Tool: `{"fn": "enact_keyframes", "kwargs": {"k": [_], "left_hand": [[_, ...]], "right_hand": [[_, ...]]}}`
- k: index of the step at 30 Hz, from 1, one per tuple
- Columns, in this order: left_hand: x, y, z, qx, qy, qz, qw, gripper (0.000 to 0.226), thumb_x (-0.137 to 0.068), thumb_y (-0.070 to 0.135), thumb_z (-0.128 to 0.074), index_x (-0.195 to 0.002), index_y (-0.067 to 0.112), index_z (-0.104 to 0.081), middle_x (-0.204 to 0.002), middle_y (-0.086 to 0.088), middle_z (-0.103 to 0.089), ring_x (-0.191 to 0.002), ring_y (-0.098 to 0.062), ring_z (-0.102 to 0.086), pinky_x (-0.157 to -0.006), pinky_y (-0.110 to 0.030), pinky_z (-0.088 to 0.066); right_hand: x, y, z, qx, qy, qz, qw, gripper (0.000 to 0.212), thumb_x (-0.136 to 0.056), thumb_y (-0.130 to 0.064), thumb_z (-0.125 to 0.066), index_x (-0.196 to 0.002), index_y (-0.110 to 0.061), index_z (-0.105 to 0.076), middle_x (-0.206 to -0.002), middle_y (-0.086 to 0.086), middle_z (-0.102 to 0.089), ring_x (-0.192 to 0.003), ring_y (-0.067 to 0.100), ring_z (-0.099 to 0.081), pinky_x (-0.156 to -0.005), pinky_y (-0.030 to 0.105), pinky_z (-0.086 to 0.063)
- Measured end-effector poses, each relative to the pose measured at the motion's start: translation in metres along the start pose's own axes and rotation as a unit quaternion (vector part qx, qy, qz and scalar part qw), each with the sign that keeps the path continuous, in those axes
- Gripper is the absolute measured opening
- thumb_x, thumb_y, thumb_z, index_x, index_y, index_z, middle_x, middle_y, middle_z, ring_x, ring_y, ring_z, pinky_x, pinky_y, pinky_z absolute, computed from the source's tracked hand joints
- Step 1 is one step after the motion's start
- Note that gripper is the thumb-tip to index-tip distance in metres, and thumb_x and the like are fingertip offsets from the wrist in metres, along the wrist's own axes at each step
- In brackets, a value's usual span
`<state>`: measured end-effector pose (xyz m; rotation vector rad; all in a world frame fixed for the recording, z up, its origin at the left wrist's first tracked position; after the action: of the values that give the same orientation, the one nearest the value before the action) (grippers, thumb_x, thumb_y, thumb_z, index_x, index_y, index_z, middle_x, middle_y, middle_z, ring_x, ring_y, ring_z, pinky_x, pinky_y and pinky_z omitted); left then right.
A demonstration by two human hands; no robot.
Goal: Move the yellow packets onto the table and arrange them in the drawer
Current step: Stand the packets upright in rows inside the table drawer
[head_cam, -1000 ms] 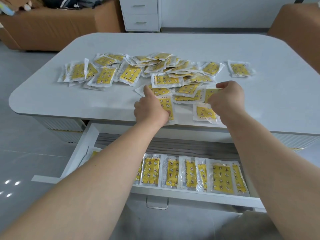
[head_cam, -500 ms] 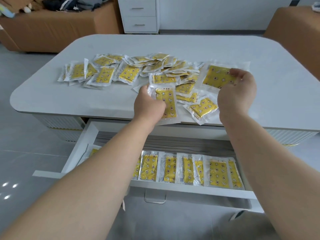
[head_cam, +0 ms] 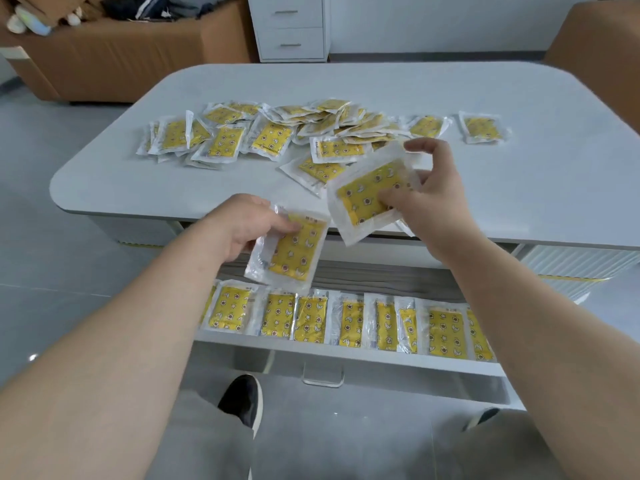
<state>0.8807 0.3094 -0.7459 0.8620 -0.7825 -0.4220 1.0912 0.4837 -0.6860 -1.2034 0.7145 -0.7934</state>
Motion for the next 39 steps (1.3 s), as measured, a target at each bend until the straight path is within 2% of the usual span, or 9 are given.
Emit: {"fn": "enact_keyframes", "kwargs": {"k": [3,6,11,15,19,23,27,34,39], "left_hand": [[-0.002,-0.033,0.005,-0.114,-0.028,0.061,0.991,0.041,-0.071,0.014,-0.089,-0.106,0.004,-0.070,-0.104,-0.007,-0.075,-0.108,-0.025,-0.066,-0.106,-0.041,-0.045],[-0.007,-0.064,0.011,-0.202,-0.017,0.103,0.974,0.047,-0.079,0.019,-0.086,-0.118,0.006,-0.063,-0.110,-0.009,-0.069,-0.108,-0.027,-0.063,-0.094,-0.040,-0.051],[-0.020,-0.097,0.011,-0.277,-0.022,0.103,0.955,0.072,-0.079,0.025,-0.087,-0.141,0.012,-0.053,-0.131,-0.010,-0.063,-0.111,-0.026,-0.062,-0.097,-0.035,-0.052],[-0.026,-0.114,0.005,-0.282,-0.041,0.094,0.954,0.042,-0.079,0.023,-0.086,-0.114,0.017,-0.064,-0.109,-0.002,-0.067,-0.101,-0.021,-0.063,-0.088,-0.033,-0.054],[-0.031,-0.119,-0.001,-0.368,-0.040,0.036,0.928,0.034,-0.077,0.030,-0.087,-0.100,0.024,-0.062,-0.106,0.002,-0.067,-0.090,-0.016,-0.059,-0.064,-0.025,-0.043],[-0.030,-0.118,0.002,-0.497,-0.006,-0.013,0.868,0.048,-0.071,0.053,-0.085,-0.101,0.031,-0.056,-0.114,0.003,-0.053,-0.100,-0.022,-0.057,-0.076,-0.031,-0.043],[-0.027,-0.108,0.000,-0.567,-0.002,-0.028,0.823,0.071,-0.072,0.060,-0.081,-0.125,0.023,-0.052,-0.125,-0.003,-0.046,-0.110,-0.026,-0.056,-0.085,-0.036,-0.049],[-0.021,-0.072,0.012,-0.571,-0.009,0.014,0.821,0.050,-0.085,0.033,-0.077,-0.129,0.018,-0.059,-0.124,-0.003,-0.057,-0.106,-0.025,-0.060,-0.090,-0.039,-0.056],[-0.012,-0.058,0.008,-0.573,-0.023,0.024,0.819,0.050,-0.088,0.040,-0.075,-0.130,0.019,-0.059,-0.122,-0.001,-0.063,-0.107,-0.026,-0.062,-0.092,-0.039,-0.055]], "right_hand": [[0.006,0.001,-0.026,0.033,-0.091,-0.004,0.995,0.062,-0.078,-0.005,-0.081,-0.126,-0.034,-0.054,-0.096,0.002,-0.074,-0.079,0.016,-0.075,-0.070,0.037,-0.063],[0.015,0.002,-0.056,0.135,-0.177,0.013,0.975,0.043,-0.077,-0.014,-0.086,-0.112,-0.027,-0.066,-0.089,-0.003,-0.075,-0.077,0.015,-0.074,-0.074,0.036,-0.062],[0.035,0.024,-0.104,0.260,-0.282,0.017,0.923,0.027,-0.083,-0.021,-0.082,-0.106,-0.020,-0.070,-0.093,-0.005,-0.073,-0.082,0.014,-0.070,-0.075,0.033,-0.058],[0.039,0.051,-0.125,0.311,-0.303,0.009,0.901,0.038,-0.086,-0.021,-0.079,-0.122,-0.019,-0.065,-0.104,-0.002,-0.071,-0.086,0.017,-0.067,-0.074,0.032,-0.055],[0.038,0.076,-0.138,0.325,-0.313,-0.029,0.892,0.027,-0.088,-0.016,-0.076,-0.113,-0.016,-0.066,-0.091,0.001,-0.072,-0.072,0.017,-0.068,-0.060,0.029,-0.054],[0.041,0.095,-0.149,0.348,-0.333,-0.038,0.876,0.020,-0.088,-0.015,-0.076,-0.104,-0.015,-0.066,-0.091,0.003,-0.072,-0.074,0.016,-0.069,-0.061,0.029,-0.055],[0.042,0.108,-0.160,0.359,-0.348,-0.046,0.865,0.022,-0.086,-0.017,-0.077,-0.103,-0.012,-0.064,-0.092,0.005,-0.074,-0.081,0.020,-0.072,-0.078,0.042,-0.062],[0.044,0.121,-0.182,0.355,-0.380,-0.058,0.852,0.027,-0.090,-0.018,-0.074,-0.113,-0.011,-0.063,-0.101,0.006,-0.070,-0.089,0.022,-0.069,-0.077,0.035,-0.058],[0.050,0.142,-0.200,0.365,-0.391,-0.081,0.841,0.028,-0.091,-0.017,-0.073,-0.116,-0.008,-0.063,-0.101,0.007,-0.069,-0.089,0.023,-0.067,-0.070,0.028,-0.052]]}}
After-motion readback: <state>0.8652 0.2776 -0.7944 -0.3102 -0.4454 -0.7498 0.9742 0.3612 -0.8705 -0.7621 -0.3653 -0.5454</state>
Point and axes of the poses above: each hand's wrist, its own x-axis away from the middle knuckle, its own z-axis out of the back of the hand, y = z × x, the point moved 10 cm from there along -x, towards the middle knuckle
